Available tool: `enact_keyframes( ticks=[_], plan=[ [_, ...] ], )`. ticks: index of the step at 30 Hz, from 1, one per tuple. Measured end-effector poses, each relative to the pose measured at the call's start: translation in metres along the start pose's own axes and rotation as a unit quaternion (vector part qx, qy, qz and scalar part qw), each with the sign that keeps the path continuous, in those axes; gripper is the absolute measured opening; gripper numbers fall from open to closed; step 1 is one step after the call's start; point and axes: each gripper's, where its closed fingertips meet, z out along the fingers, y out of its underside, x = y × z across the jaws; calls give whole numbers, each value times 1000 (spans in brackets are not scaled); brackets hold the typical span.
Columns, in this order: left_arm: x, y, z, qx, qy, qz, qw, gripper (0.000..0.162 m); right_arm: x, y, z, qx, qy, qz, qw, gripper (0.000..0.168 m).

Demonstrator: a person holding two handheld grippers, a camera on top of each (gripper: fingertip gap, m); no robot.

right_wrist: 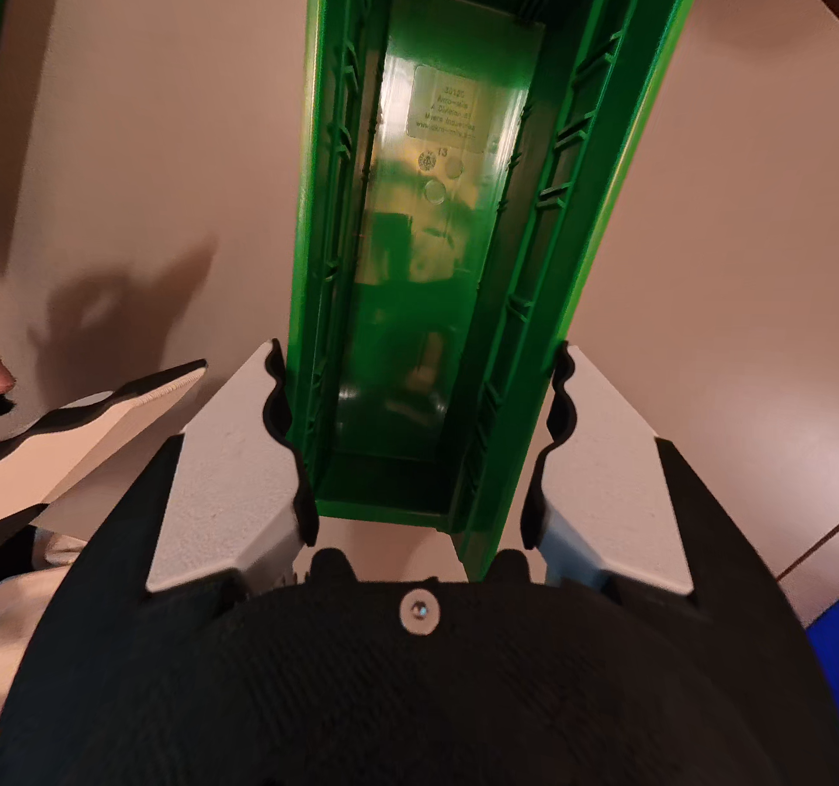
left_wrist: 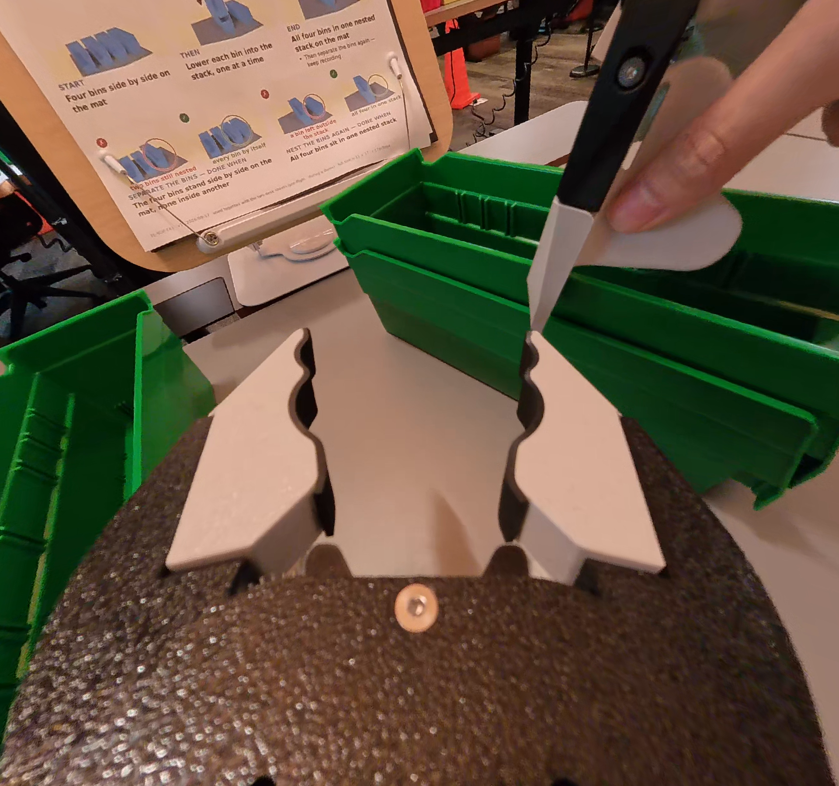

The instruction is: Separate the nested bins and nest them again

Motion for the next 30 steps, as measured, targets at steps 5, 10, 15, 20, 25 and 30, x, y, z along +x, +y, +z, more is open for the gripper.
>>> enact_keyframes(
  ticks=[5,10,15,20,25,30],
  plan=[
    [-3,0,-2,1,0,-3,1000,88,3,-7,2,16,-7,14,1000,120],
    [-6,2,-2,0,0,-8,1000,87,2,-8,0,-8,-26,23,999,119],
    [-6,3,-1,-3,3,-9,1000,87,3,-11,-1,-8,-36,30,999,111],
    [-1,6,1,-11,10,-4,1000,86,2,-11,-3,-7,-40,29,999,101],
    [-1,3,0,-9,8,1,1000,86,3,-12,-9,-1,-68,33,997,94],
    [-5,3,-2,-7,6,-7,1000,85,0,-17,-28,24,-106,53,993,91]
  ],
)
